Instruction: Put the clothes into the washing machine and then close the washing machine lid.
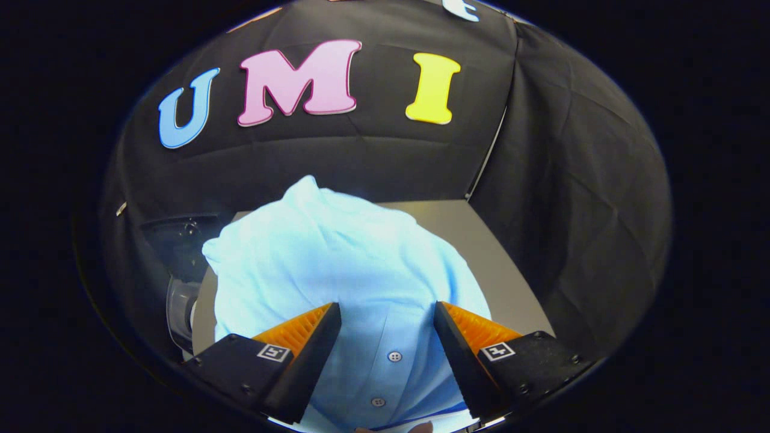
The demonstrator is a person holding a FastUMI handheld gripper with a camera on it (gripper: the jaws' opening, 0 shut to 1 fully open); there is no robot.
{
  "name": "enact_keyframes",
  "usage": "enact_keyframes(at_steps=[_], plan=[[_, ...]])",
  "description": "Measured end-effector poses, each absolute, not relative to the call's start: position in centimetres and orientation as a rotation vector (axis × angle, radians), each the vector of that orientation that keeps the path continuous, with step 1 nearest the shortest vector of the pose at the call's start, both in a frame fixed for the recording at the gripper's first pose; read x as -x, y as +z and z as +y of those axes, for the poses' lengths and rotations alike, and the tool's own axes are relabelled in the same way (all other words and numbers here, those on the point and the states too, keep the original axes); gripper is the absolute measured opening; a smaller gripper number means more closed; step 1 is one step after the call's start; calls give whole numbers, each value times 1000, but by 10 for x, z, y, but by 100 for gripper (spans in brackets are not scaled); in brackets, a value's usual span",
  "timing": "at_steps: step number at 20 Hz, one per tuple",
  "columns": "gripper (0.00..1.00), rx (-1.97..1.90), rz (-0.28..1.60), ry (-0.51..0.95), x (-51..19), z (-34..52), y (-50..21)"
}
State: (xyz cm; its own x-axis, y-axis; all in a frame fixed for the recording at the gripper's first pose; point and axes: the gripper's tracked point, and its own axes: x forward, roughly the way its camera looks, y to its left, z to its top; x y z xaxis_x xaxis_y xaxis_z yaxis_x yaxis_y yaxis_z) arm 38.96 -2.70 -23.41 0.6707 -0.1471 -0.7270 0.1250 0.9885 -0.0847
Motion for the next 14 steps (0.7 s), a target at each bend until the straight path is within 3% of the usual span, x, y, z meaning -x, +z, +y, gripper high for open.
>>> enact_keyframes(at_steps=[1, 2, 5, 6, 14], plan=[[100, -2, 805, -170, -390, -30, -232], [91, 14, 802, -145, -391, -28, -234], [27, 45, 805, -101, -396, -17, -232], [17, 46, 816, -112, -392, -16, -235], [17, -123, 688, -21, -398, 32, -136]])
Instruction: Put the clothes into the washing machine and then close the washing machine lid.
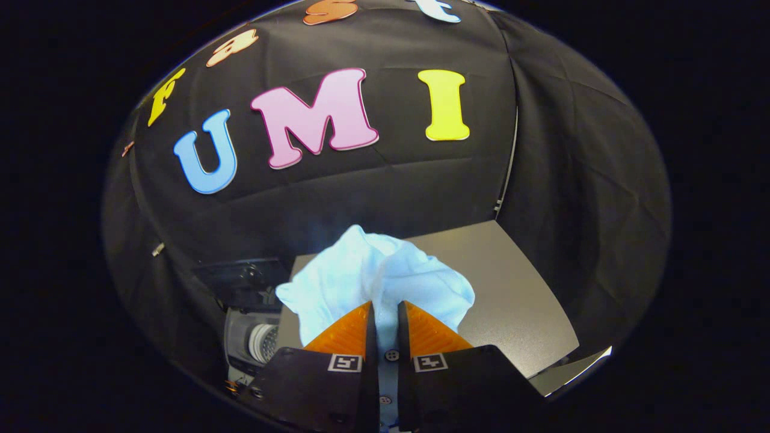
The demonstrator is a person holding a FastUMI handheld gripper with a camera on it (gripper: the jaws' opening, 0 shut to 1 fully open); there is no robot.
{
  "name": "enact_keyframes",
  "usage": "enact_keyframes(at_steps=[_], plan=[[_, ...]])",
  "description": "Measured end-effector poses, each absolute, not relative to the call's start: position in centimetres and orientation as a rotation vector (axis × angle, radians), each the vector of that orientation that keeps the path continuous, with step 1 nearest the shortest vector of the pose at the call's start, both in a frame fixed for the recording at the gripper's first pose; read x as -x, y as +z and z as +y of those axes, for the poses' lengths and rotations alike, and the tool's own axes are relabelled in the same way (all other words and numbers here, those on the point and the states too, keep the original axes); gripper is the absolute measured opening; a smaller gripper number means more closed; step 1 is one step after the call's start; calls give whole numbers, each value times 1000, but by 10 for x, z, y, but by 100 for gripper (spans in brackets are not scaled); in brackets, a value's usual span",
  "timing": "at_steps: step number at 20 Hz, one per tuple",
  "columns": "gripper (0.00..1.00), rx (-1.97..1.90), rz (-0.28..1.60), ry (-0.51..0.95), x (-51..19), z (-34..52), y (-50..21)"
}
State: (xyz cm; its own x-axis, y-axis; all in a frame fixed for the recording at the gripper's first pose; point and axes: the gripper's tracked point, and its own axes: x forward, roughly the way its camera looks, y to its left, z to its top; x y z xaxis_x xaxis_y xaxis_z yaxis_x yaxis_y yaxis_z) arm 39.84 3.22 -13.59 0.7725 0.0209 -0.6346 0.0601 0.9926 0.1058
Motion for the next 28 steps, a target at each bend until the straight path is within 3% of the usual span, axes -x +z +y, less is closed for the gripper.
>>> enact_keyframes(at_steps=[10, 19, 20, 28], plan=[[16, -126, 559, 146, -404, 166, -42], [16, -88, 538, 186, -414, 237, -51], [10, -103, 541, 190, -418, 245, -54], [10, -176, 579, 279, -410, 322, -60]])
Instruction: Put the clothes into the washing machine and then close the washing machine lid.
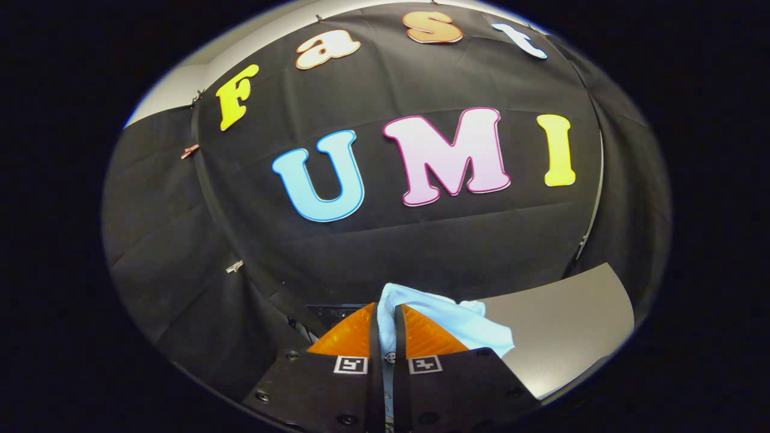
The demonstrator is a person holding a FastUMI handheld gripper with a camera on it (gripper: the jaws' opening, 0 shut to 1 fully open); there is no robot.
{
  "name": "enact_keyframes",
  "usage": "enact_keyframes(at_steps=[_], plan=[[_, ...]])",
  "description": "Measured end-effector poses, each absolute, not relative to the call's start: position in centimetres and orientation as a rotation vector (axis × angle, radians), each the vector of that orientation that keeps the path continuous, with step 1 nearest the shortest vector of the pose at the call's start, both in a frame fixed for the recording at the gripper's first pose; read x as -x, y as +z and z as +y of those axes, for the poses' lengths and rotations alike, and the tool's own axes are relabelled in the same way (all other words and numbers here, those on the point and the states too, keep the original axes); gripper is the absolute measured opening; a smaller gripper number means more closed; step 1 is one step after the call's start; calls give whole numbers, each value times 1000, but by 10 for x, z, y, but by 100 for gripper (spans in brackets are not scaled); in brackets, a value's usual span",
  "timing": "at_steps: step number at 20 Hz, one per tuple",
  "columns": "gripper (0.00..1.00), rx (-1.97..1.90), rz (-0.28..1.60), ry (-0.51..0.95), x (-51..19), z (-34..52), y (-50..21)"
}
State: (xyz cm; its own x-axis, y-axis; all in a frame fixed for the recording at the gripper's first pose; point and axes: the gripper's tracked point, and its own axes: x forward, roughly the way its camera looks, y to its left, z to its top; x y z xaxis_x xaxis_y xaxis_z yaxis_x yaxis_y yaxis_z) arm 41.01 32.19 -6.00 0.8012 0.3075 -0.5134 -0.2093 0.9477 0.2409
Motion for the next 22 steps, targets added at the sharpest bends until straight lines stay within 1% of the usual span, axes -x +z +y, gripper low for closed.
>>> enact_keyframes(at_steps=[5, 9, 13, 18, 22], plan=[[10, -155, 625, 330, -408, 370, -102], [10, -129, 674, 353, -406, 403, -152], [10, -42, 710, 338, -410, 416, -205], [10, 27, 772, 284, -415, 412, -269], [10, 64, 807, 253, -416, 405, -306]])
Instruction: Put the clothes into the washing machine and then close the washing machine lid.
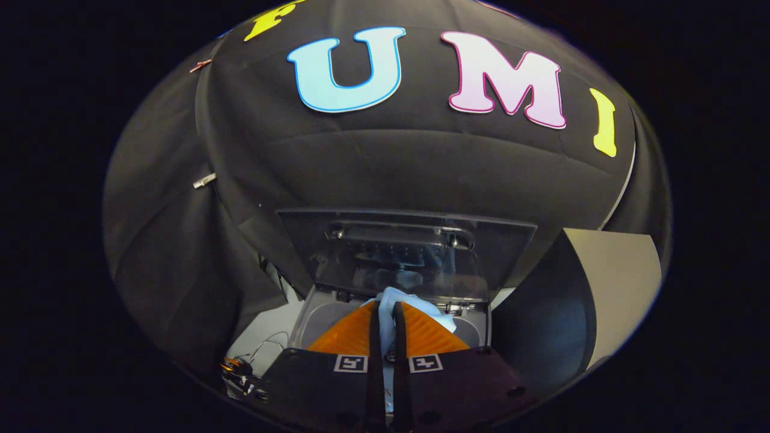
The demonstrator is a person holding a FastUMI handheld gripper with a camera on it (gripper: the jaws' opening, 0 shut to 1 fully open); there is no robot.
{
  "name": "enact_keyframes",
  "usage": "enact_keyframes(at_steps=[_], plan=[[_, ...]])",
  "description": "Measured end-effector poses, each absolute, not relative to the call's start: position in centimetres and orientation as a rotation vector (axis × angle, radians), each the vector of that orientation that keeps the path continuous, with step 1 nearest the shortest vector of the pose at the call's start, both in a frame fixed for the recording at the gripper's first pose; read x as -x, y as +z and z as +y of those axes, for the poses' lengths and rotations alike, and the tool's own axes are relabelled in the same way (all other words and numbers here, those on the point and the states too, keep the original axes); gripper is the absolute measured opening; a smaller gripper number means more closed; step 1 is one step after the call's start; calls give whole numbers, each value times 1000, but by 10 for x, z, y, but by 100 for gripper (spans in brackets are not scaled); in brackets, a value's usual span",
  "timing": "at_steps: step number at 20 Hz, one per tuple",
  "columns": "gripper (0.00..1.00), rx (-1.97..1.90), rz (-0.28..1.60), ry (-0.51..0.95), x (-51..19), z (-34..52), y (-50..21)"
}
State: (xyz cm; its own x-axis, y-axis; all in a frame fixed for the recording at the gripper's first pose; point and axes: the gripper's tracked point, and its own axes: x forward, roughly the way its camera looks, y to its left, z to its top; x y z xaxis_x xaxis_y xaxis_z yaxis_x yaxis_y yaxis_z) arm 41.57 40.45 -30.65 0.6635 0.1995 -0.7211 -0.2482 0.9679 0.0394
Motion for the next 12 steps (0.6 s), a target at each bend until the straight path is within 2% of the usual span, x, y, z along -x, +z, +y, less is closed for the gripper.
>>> enact_keyframes(at_steps=[3, 7, 9, 12], plan=[[13, 105, 835, 279, -413, 404, -324], [99, 141, 769, 251, -423, 396, -312], [94, 147, 790, 247, -417, 394, -318], [98, 151, 788, 245, -417, 394, -314]])
